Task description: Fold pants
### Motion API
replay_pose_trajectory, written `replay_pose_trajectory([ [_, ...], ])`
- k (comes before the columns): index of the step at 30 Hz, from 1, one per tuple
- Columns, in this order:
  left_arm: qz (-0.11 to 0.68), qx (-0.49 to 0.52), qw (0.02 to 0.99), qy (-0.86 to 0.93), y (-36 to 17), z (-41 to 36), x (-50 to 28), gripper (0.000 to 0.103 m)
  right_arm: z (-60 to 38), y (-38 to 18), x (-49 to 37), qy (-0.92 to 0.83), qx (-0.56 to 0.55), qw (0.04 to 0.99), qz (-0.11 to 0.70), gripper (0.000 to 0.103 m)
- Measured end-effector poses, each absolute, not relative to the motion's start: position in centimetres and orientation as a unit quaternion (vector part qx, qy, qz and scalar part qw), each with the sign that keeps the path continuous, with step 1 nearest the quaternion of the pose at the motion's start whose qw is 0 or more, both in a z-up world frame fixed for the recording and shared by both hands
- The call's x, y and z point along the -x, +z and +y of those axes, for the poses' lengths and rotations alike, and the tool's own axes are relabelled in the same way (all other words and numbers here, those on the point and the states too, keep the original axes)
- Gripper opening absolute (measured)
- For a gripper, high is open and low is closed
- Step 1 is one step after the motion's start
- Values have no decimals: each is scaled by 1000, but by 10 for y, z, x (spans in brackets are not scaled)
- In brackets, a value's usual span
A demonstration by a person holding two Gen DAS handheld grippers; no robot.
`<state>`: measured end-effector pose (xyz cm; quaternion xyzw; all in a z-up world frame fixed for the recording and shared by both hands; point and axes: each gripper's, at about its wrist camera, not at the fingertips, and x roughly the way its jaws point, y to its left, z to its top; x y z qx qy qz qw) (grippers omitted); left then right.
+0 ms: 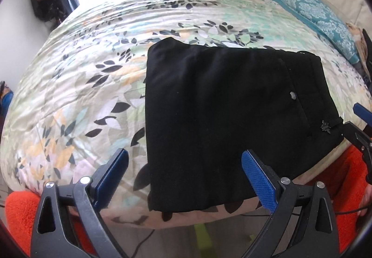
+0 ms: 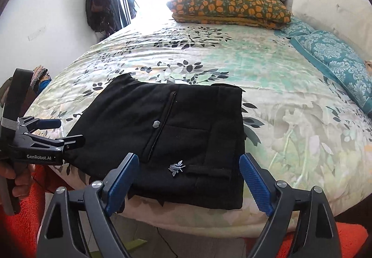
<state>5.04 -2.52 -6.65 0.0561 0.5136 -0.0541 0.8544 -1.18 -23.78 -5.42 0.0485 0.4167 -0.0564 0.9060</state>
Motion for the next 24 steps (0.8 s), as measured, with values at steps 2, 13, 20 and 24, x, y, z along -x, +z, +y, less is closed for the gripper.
replay_pose_trajectory([
  [2,510,-66,856,-52,-66,-26,-49,98,-239,-53,12,-58,-51,907,415,88],
  [13,557,174,803,-118,-88,72,-95,99,-317,-64,8,-36,-212,891,400,101],
  [20,585,181,777,-143,-131,60,-112,101,-340,-139,-44,32,-285,809,513,103],
  [24,605,159,755,-197,-132,21,-109,85,-330,-147,-51,106,-340,776,520,81],
])
